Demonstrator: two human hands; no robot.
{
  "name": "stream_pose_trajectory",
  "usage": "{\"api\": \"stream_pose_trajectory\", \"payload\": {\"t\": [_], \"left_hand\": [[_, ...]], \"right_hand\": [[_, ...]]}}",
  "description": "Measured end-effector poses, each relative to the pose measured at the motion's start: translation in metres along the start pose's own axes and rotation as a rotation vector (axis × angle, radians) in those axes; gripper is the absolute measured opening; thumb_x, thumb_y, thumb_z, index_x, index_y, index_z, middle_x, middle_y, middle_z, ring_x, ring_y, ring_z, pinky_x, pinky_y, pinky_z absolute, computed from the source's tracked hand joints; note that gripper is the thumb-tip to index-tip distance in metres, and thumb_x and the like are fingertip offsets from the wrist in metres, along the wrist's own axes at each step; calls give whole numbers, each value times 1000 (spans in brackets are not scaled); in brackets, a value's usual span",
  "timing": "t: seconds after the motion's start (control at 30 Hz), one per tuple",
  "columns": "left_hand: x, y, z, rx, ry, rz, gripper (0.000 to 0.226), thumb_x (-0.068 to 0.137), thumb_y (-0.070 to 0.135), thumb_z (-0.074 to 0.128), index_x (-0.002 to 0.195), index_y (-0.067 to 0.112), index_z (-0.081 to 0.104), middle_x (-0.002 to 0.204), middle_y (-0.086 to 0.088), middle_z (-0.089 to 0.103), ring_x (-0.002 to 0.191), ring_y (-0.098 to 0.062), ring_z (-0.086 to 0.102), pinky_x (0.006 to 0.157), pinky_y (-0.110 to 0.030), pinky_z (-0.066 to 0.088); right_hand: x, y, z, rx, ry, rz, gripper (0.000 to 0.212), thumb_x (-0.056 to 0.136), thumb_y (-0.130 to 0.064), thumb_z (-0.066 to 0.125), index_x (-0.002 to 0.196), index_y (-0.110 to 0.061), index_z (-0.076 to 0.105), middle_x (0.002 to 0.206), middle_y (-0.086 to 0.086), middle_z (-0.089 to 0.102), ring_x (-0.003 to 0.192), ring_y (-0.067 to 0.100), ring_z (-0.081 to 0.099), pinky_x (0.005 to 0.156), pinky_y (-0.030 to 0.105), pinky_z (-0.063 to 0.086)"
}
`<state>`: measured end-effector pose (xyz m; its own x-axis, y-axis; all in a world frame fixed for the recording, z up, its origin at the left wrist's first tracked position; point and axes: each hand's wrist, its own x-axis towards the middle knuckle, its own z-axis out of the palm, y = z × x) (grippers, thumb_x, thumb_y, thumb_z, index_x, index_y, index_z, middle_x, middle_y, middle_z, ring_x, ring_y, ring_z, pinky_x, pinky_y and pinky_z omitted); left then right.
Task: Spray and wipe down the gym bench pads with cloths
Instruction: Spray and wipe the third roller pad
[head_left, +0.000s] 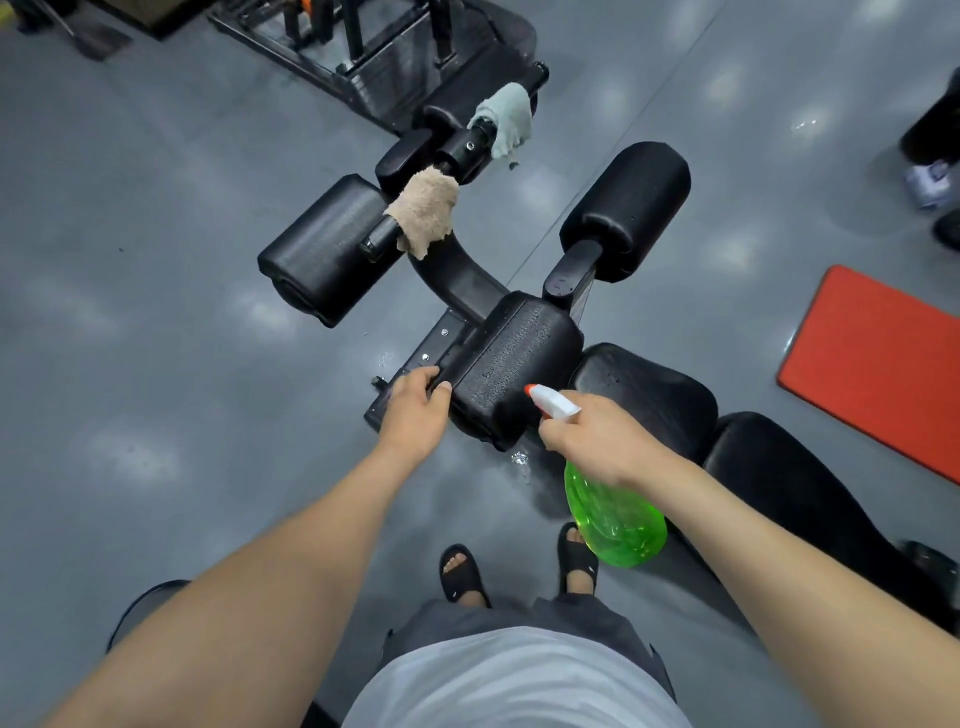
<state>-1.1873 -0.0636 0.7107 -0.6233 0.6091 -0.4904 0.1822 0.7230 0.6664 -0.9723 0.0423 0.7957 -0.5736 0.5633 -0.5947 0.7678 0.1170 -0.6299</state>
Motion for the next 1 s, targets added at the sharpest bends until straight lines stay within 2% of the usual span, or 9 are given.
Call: {"api": "stream_pose_trajectory", "payload": {"t": [0.07,0.17,0.3,0.4,0.53,0.67,0.83,0.9,1.0], "left_hand": [[0,-1,-1,-7,-8,25,42,98,39,54,135,20,57,134,-9,50,125,-27,55,114,-45,38],[-2,-1,-1,-12,-48,71,48,94,48,53,136,23,57,132,0,46,121,-15,55,115,-34,36],[-1,-3,0,34,-46,106,41,101,36,56,140,22,54,129,2,42,109,-13,52,105,-23,34],[2,-6,0,60,-60,118,43,102,33,55,143,22,52,133,0,42,106,-12,50,100,-21,32],[7,-6,-1,59,-60,85,42,105,34,48,146,22,50,137,1,42,109,-11,49,99,-18,29],[11,-8,-1,65,-38,67,40,105,34,47,142,20,54,140,-7,55,124,-24,56,112,-34,39],[3,-2,3,86,47,180,34,102,28,53,135,26,59,130,-5,52,126,-27,53,115,-42,37],[-1,0,9,117,20,225,35,101,34,56,135,31,60,128,-1,49,125,-28,52,115,-44,36],[-4,5,15,119,34,186,38,99,40,58,137,32,59,135,-2,49,129,-28,49,117,-45,34]], "right_hand": [[5,-4,-3,19,73,10,19,79,-39,52,93,-33,64,81,-9,65,79,20,62,75,40,51],[13,-8,-14,36,214,58,38,77,-34,52,110,-23,67,89,-3,70,79,22,64,77,39,52],[15,-7,-23,30,234,95,45,82,-27,51,125,-31,64,99,-1,73,68,19,56,68,33,46],[10,-7,-17,-30,188,76,50,81,-33,48,129,-32,62,105,-3,71,87,19,62,84,35,51],[-1,-8,9,-31,11,39,23,76,-41,50,94,-36,63,84,-11,64,82,17,60,77,35,51],[0,-4,20,-95,72,86,44,77,-42,48,115,-27,64,96,-7,69,90,20,64,86,39,55],[11,4,-13,34,309,117,29,85,-31,51,108,-21,65,92,0,68,88,27,64,83,40,54],[14,8,-26,76,325,122,21,84,-28,52,98,-18,65,84,1,67,80,28,62,77,40,51],[12,11,-32,76,248,88,33,84,-27,52,114,-25,66,91,2,69,81,27,61,77,38,50]]}}
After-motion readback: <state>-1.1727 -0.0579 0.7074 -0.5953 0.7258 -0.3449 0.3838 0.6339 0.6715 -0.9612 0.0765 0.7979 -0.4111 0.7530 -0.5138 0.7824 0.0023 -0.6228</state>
